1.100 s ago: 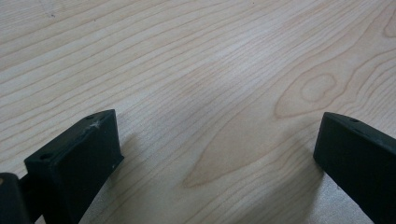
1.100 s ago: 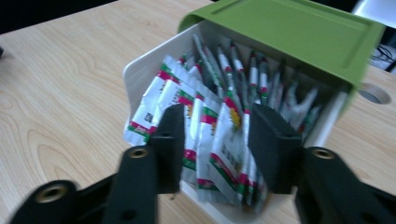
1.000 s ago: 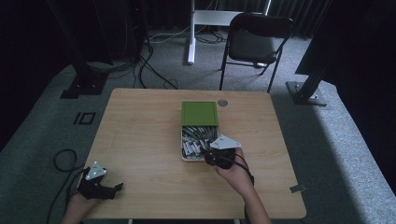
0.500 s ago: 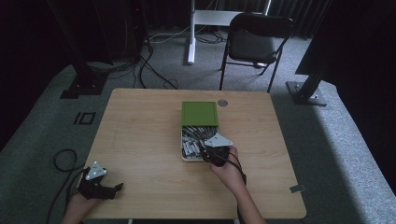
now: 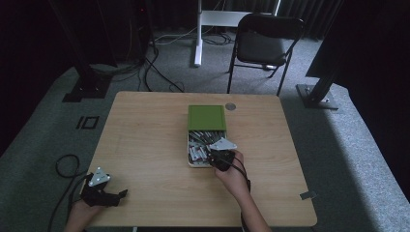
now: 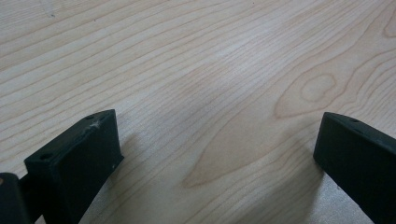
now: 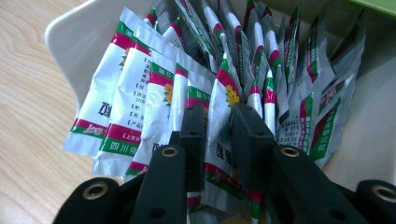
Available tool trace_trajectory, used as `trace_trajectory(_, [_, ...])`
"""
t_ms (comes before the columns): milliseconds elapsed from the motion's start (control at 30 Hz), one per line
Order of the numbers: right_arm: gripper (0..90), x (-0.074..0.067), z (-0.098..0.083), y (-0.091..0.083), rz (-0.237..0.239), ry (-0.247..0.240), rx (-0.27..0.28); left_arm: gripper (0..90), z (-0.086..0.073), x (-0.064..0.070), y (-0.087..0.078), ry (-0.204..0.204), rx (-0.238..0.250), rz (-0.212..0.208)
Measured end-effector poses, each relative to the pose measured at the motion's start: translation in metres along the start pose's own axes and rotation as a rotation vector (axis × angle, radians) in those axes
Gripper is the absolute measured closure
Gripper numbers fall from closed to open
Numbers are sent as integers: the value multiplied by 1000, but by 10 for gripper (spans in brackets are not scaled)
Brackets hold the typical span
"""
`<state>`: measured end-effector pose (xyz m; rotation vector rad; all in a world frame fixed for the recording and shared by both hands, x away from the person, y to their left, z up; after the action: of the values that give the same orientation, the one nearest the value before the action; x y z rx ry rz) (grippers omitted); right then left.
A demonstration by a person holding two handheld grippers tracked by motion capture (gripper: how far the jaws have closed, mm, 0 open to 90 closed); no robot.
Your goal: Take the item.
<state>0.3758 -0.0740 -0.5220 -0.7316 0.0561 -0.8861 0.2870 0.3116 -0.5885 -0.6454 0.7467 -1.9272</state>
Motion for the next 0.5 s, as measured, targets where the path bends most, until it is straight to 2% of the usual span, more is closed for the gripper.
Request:
trace_trajectory(200, [773,-2,1,5,-60,-19,-25,14,0,0,0,0,1,0])
trace_trajectory(367, [861,-3,0,6,-80,-39,-44,14,0,0,0,0,1,0])
trace_trajectory(500, [881,0,1,4,-83,-2,-37,14,0,0,0,0,1,0])
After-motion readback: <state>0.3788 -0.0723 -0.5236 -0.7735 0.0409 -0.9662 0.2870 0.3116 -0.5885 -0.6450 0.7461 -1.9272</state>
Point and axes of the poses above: each handheld gripper's, and its own axes: y roughly forward along the jaws, z roughly out of its top, x roughly to its right, the point moved 5 cm from there along y, roughly forward along the jaws, and after that the axes turned 12 degrees about -y, right-handed, at the moved point
